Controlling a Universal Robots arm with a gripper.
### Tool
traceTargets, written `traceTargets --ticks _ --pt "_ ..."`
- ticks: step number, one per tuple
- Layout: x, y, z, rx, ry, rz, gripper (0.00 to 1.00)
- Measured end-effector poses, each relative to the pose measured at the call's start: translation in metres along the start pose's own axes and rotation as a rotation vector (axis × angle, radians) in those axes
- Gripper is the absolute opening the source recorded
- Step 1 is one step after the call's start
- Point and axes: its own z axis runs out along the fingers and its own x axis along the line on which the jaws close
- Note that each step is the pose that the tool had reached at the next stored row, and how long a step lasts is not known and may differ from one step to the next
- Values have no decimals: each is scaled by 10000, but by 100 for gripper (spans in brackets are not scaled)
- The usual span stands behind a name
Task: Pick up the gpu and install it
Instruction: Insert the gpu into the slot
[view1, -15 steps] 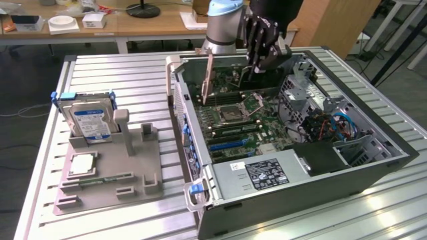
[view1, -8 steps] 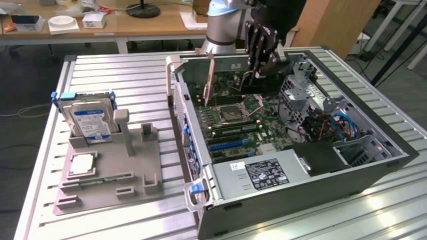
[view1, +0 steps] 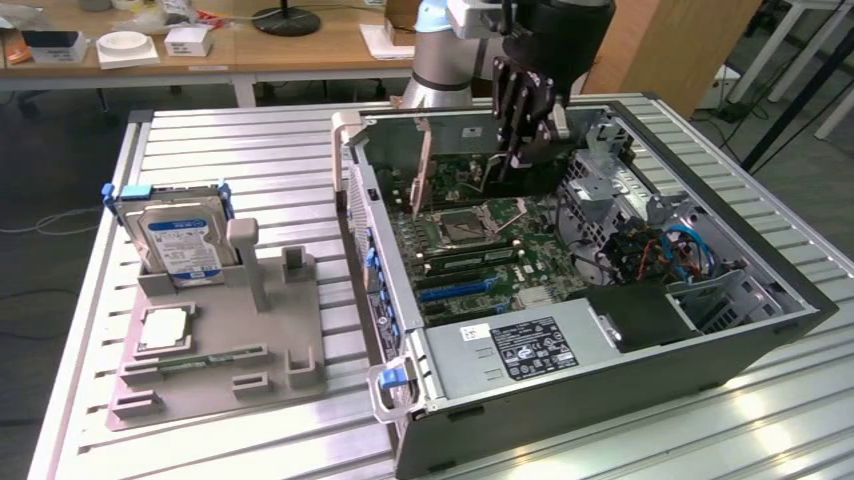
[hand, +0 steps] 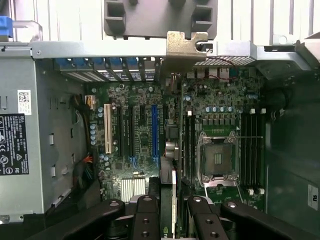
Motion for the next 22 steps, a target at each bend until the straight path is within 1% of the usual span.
traceTargets --ticks 22 --pt "16 -20 400 0 -1 -1 26"
